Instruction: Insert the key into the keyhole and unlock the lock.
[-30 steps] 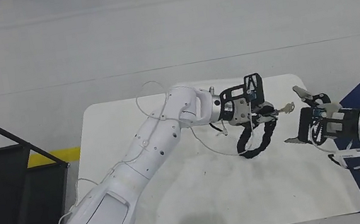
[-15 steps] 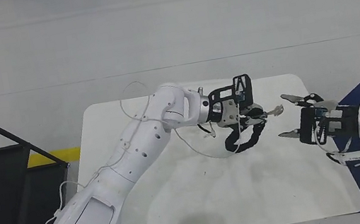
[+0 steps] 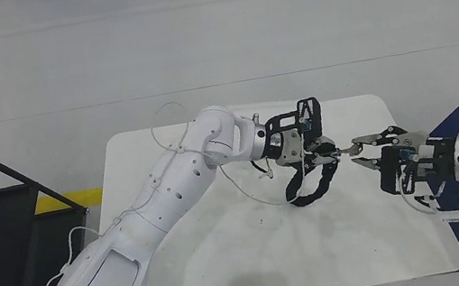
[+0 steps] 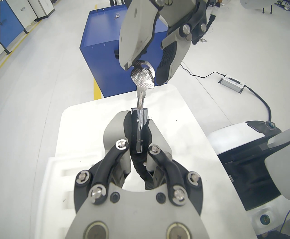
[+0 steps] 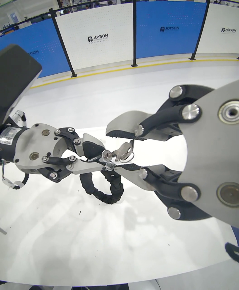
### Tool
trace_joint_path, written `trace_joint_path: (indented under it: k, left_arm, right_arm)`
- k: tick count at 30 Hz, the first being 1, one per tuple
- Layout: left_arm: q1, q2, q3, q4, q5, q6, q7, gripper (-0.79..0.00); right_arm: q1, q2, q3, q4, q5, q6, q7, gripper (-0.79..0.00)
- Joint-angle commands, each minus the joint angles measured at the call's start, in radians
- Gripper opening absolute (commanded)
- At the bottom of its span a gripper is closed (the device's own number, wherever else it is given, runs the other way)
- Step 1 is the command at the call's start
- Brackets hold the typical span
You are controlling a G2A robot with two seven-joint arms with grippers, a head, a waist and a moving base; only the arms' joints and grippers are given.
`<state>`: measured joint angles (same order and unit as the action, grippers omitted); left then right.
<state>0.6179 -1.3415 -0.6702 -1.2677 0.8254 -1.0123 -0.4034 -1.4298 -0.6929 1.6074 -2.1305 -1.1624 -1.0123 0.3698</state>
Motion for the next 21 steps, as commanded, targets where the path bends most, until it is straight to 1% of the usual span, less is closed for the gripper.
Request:
trace_joint_path:
  k: [1, 2, 6, 12, 14, 17, 18, 21]
  left_arm:
    - [-0.005, 0.003, 0.006, 0.003, -0.007, 0.000, 0.002, -0.785]
    - [-0.007, 0.004, 0.009, 0.004, -0.010, 0.000, 0.002, -0.785]
    - [-0.015, 0.009, 0.019, 0.006, -0.018, 0.000, 0.010, -0.785]
    - [-0.024, 0.014, 0.034, 0.009, -0.024, 0.000, 0.028, -0.785]
    - [-0.029, 0.013, 0.041, 0.013, -0.024, 0.000, 0.038, -0.785]
    - [-0.038, 0.009, 0.055, 0.021, -0.021, 0.000, 0.056, -0.785]
    - [-0.042, 0.008, 0.060, 0.026, -0.020, 0.000, 0.061, -0.785]
    - [-0.054, 0.003, 0.074, 0.040, -0.014, 0.000, 0.076, -0.785]
  right_arm:
    - [-0.003, 0.000, 0.001, 0.001, -0.012, 0.000, -0.012, -0.570]
    - [-0.005, 0.001, 0.001, 0.001, -0.016, 0.000, -0.019, -0.557]
    - [-0.007, 0.001, -0.001, -0.002, -0.036, 0.000, -0.032, -0.573]
    - [-0.005, -0.001, -0.020, 0.002, -0.048, 0.005, -0.044, -0.656]
    - [-0.005, -0.001, -0.027, 0.012, -0.028, 0.017, -0.028, -0.674]
    - [-0.001, -0.002, -0.034, 0.026, 0.024, 0.041, 0.008, -0.767]
    - [-0.001, -0.002, -0.039, 0.030, 0.046, 0.046, 0.024, -0.785]
    - [0.004, -0.002, -0.054, 0.051, 0.125, 0.080, 0.081, -0.785]
